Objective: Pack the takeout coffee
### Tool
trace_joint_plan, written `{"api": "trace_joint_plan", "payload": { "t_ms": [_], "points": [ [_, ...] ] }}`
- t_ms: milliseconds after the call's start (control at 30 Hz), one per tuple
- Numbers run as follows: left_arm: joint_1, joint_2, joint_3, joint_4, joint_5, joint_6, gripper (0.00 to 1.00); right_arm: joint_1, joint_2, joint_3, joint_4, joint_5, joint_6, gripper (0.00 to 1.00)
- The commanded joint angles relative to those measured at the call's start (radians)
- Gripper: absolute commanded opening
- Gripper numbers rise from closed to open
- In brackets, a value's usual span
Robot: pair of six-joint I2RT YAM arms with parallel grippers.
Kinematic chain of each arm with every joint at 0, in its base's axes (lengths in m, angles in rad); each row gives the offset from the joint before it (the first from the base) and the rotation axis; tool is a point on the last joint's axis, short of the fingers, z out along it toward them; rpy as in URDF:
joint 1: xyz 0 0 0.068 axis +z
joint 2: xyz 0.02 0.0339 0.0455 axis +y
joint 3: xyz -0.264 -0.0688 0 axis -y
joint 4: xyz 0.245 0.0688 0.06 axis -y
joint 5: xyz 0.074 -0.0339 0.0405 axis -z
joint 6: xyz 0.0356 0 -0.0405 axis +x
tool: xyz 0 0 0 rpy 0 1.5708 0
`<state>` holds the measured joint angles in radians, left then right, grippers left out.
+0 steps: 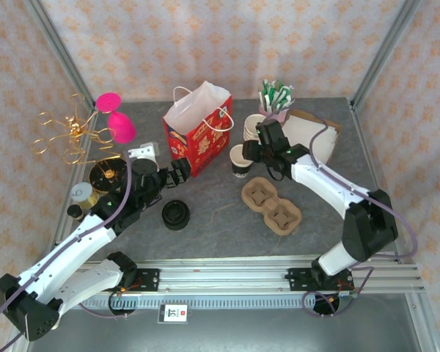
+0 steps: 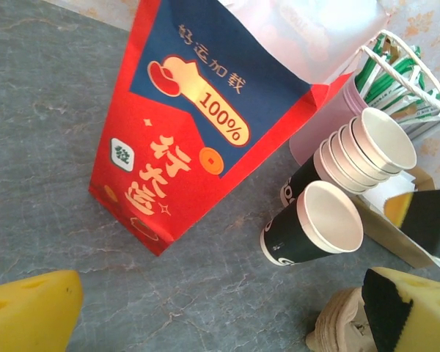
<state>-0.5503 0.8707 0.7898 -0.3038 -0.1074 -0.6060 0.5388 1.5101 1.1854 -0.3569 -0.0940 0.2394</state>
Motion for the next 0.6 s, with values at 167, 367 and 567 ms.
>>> {"api": "trace_joint_plan", "payload": {
  "t_ms": [167, 367, 567],
  "points": [
    [-0.007, -0.098, 0.044, -0.232, -0.126, -0.098, 0.99, 0.240, -0.081, -0.016, -0.055, -0.023, -0.140, 0.69],
    [-0.007, -0.151, 0.068, -0.378, -0.190, -0.169, 0.99, 0.392, -0.048, -0.025, -0.005, -0.123, -0.243, 0.81],
    [-0.007, -0.214, 0.063, -0.476, -0.242, -0.251, 0.99, 0.523, 0.043, 0.020, 0.020, -0.139, -0.330, 0.90]
  ]
}}
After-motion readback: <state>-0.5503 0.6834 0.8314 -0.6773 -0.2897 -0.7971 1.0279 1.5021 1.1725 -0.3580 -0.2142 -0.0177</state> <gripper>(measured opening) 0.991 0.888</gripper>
